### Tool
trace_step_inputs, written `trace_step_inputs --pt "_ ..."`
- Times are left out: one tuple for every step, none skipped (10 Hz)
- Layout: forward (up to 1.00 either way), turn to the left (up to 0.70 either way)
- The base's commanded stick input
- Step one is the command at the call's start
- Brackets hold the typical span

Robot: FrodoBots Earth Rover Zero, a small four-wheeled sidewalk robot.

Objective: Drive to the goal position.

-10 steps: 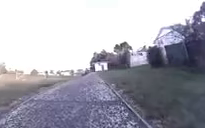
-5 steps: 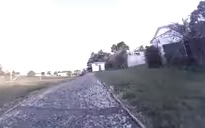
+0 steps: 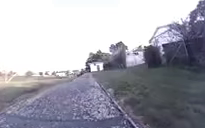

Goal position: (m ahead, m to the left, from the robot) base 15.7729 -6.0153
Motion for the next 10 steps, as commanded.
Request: trace_step_inputs --pt "0.50 0.01" --pt "0.50 0.01" --pt "0.50 0.03" --pt "0.50 0.03" --pt "0.50 0.03" --pt "0.50 0.03" --pt "0.50 0.03" --pt "0.50 0.50" --pt "0.50 0.50" --pt "0.50 0.50"
